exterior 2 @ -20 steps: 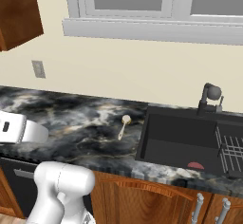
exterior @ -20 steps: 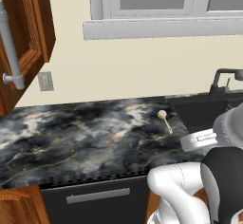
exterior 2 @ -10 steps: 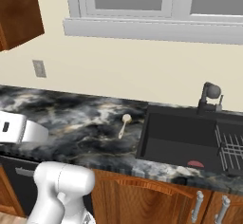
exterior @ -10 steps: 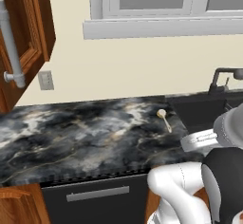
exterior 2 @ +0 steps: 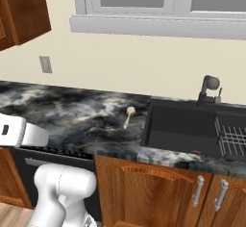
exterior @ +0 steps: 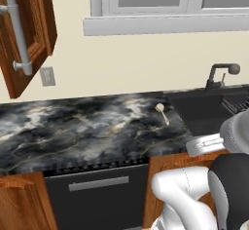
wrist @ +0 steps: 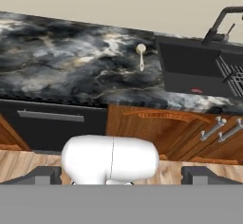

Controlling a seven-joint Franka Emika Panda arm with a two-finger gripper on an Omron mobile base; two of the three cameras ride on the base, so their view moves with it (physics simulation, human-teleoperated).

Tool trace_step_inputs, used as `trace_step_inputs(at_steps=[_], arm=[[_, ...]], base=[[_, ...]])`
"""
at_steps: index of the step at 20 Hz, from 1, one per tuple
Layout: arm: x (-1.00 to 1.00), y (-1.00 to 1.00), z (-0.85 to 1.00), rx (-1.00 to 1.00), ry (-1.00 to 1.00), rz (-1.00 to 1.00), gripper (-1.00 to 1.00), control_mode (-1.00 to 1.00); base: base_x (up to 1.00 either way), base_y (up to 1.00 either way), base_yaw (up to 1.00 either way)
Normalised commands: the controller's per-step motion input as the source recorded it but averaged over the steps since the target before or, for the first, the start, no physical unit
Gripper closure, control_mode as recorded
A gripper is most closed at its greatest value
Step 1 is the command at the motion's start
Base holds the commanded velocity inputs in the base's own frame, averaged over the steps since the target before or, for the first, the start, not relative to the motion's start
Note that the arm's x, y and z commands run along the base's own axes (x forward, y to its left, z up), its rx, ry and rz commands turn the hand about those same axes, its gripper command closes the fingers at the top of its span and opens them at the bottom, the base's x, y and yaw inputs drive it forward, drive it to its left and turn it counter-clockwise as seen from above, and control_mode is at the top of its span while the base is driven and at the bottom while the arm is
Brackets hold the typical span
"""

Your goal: Locate and retrieve the bar soap and dish brush from the cabinet. Place them next to the sink.

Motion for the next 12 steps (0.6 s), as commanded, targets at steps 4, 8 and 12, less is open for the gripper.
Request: trace_step_inputs(at_steps=[4,8,12], arm=[[0.0,0.0,0.0,0.0,0.0,0.0,-1.0,1.0],[0.0,0.0,0.0,0.0,0.0,0.0,-1.0,1.0],[0.0,0.0,0.0,0.0,0.0,0.0,-1.0,1.0]], base=[[-0.09,0.57,0.0],[0.0,0.75,-0.01],[0.0,0.77,-0.03]])
